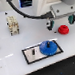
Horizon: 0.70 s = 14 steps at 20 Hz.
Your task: Insert the blue gear onto the right peg, followed by the red gear
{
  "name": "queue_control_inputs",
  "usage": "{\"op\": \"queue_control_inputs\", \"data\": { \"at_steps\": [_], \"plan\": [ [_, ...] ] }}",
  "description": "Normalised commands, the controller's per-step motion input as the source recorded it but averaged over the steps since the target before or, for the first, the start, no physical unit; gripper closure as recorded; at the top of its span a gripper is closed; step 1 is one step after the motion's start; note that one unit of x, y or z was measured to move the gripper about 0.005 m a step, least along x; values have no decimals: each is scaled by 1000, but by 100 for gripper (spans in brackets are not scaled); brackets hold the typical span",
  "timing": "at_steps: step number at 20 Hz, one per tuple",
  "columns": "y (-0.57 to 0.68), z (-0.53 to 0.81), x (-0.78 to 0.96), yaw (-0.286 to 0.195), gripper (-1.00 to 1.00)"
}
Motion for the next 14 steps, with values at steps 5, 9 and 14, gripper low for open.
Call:
{"op": "queue_control_inputs", "data": {
  "at_steps": [5, 9, 14],
  "plan": [
    [378, 63, 113, 0, -100],
    [222, -103, -150, 0, -100],
    [98, -313, -96, 0, -100]
  ]
}}
